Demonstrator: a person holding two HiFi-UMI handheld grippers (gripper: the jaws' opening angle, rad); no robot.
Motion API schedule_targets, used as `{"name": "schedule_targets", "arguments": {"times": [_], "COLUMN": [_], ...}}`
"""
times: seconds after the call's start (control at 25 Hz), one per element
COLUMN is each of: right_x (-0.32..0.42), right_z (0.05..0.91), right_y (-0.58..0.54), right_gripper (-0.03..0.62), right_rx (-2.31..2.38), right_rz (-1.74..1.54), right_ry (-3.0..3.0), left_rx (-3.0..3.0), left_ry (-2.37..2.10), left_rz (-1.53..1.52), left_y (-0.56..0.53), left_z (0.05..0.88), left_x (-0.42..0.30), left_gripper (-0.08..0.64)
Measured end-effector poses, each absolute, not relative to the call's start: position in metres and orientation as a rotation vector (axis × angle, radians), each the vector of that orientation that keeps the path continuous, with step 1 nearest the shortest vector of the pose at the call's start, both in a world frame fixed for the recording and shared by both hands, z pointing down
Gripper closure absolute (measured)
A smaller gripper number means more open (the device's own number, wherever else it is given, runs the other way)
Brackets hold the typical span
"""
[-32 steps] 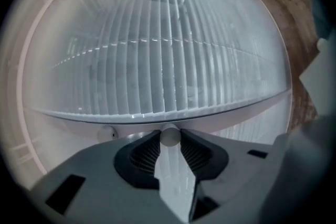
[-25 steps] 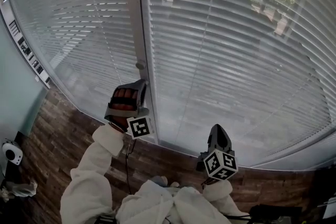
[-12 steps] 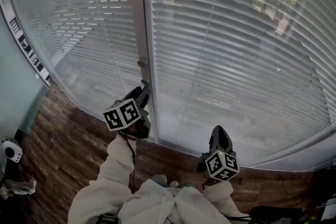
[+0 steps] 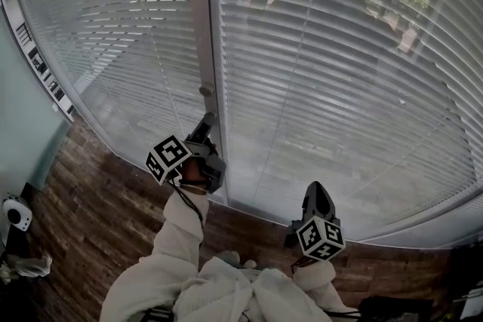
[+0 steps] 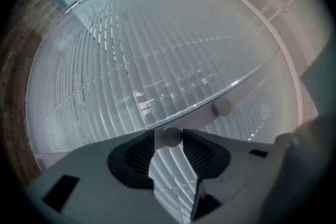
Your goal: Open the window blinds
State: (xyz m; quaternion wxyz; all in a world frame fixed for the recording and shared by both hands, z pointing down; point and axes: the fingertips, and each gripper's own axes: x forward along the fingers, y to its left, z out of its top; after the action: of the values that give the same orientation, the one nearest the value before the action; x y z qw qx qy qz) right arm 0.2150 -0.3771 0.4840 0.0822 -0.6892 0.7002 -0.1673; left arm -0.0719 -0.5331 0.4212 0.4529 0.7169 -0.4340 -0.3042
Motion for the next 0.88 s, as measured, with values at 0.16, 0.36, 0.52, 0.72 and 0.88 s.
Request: {"name": "schedule_targets", "arguments": {"times": [0.16, 0.36, 0.52, 0.72, 0.88], "right_x": [0.214, 0.221, 0.229, 0.232, 0.229], "right_z": [0.483, 0.482, 0.481, 0.479, 0.473], "right_y": [-0.379, -0.377, -0.374, -0.376, -0.378], "right_gripper": [0.578, 0.578, 0.578, 0.578, 0.578], "right_rx": [-2.049, -2.051, -2.059, -2.055, -2.045], "right_rz": [-0.498, -0.493, -0.486, -0.479, -0.478], "right_ry": [2.093, 2.085, 2.065, 2.071, 2.092], "left_rx": [1.758, 1.758, 1.883, 2.075, 2.185], "left_ry": [-1.102, -1.127, -1.271, -1.48, -1.646], "left_rz": [-0.73, -0.753, -0.608, -0.309, -0.093], "left_y": [-0.539, -0.538, -0.536, -0.535, -0.533], "left_z": [0.419, 0.418, 0.417, 0.418, 0.406], "left_x": [-0.07, -0.071, -0.07, -0.067, -0.07], "left_gripper": [0.434, 0.436, 0.437, 0.437, 0.437]}}
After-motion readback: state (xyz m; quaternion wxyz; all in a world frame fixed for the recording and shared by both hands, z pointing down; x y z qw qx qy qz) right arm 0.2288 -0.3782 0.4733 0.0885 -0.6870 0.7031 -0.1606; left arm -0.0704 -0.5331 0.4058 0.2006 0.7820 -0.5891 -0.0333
